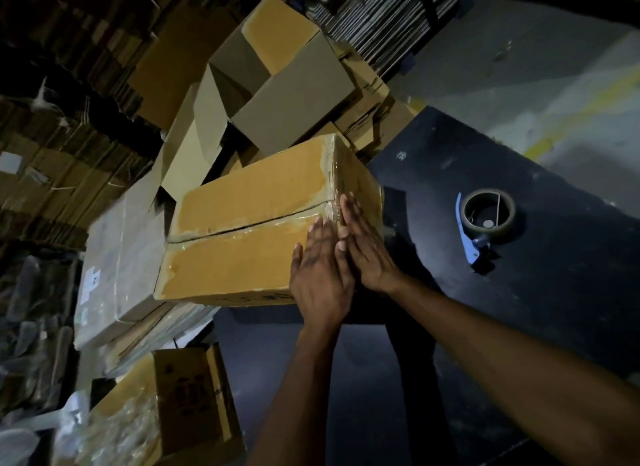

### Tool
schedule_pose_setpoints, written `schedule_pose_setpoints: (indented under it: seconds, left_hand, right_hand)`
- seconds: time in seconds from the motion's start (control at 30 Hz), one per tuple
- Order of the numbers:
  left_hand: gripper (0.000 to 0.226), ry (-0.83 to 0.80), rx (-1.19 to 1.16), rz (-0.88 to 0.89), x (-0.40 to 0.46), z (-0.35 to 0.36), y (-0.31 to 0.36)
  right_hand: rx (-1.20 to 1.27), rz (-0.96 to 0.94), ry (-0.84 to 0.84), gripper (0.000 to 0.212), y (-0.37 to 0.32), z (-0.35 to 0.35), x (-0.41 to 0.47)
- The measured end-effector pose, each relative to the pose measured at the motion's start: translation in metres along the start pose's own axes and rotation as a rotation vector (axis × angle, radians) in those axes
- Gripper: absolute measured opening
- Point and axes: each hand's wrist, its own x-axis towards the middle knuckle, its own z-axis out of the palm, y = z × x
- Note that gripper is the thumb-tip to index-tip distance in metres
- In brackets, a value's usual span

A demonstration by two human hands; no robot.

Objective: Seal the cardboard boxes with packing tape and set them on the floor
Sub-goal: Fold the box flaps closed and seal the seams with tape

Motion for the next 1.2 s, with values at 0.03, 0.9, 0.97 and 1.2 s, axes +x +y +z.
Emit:
schedule_pose_setpoints:
  seconds: [0.03,0.9,0.97,1.2]
  left_hand:
    - [0.051,0.005,0.002,0.002,0.000,0.000,0.000]
    - [0.055,-0.534,0.157,-0.582,-0.136,-0.133,-0.111]
    - [0.050,-0.447,0.090,-0.654,-0.135,-0.139,-0.102]
    - [0.072,-0.155,-0.141,-0.649,-0.124,-0.086,0.006]
  right_hand:
    - [-0.014,0.031,-0.017,0.075,-0.002,-0.007,-0.002]
    - [-1.187,-0.254,-0.913,0.035,-0.167,-0.042,-0.055]
    - [-0.858,-0.238,-1.068,0.033,-0.170,-0.027,-0.067]
    - [-0.739,-0.233,-0.735,0.043,-0.156,-0.031,0.028]
